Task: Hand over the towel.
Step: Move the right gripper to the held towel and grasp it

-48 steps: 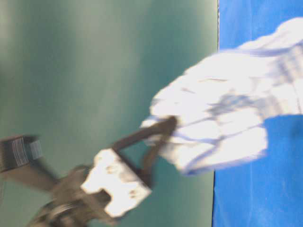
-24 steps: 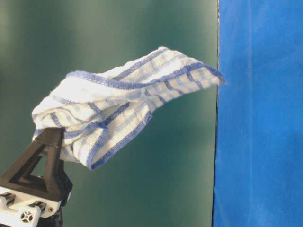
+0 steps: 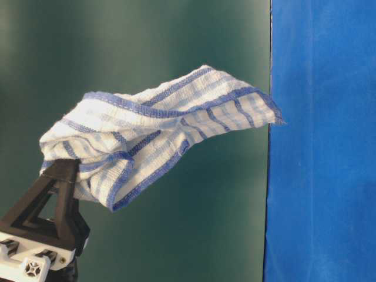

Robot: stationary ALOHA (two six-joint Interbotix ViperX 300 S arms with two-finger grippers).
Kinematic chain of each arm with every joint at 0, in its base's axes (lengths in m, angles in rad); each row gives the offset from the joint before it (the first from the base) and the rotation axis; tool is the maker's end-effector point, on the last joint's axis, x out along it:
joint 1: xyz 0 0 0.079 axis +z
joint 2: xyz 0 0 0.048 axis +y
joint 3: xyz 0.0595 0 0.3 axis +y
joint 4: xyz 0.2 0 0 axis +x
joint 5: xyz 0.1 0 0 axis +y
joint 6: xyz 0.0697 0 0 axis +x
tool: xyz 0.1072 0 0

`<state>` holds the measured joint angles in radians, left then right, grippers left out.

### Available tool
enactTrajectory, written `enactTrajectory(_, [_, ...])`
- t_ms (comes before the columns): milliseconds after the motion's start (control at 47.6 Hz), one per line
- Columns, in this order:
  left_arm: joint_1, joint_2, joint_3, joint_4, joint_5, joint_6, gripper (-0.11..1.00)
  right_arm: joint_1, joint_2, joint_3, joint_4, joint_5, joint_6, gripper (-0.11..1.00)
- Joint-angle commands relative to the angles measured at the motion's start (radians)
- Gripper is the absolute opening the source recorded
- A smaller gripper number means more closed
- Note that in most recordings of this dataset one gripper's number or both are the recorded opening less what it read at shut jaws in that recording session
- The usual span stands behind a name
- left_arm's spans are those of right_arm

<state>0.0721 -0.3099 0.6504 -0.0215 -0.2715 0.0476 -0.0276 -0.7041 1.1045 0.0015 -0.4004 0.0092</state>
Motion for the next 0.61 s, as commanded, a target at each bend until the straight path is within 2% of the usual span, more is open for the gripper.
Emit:
enactTrajectory(0, [-0.003, -0.014, -0.015, -0.002, -0.014, 0.002, 0.05, -0.028, 0.048, -0.051, 0.017, -0.029, 0.008, 0.00])
enactTrajectory(63, [-0.003, -0.012, -0.015, 0.000, -0.014, 0.002, 0.05, -0.041, 0.086, -0.075, 0.035, -0.037, 0.017, 0.07])
enactTrajectory(231, [-0.003, -0.012, -0.015, 0.000, -0.015, 0.000, 0.05, -0.044, 0.213, -0.156, 0.063, -0.051, 0.028, 0.56])
enactTrajectory(315, [-0.003, -0.012, -0.015, -0.002, -0.014, 0.002, 0.05, -0.043, 0.278, -0.201, 0.069, -0.066, 0.037, 0.71])
enactTrajectory(588, [-0.003, -0.012, -0.012, -0.002, -0.015, 0.002, 0.05, -0.015, 0.471, -0.362, 0.067, -0.109, 0.077, 0.73])
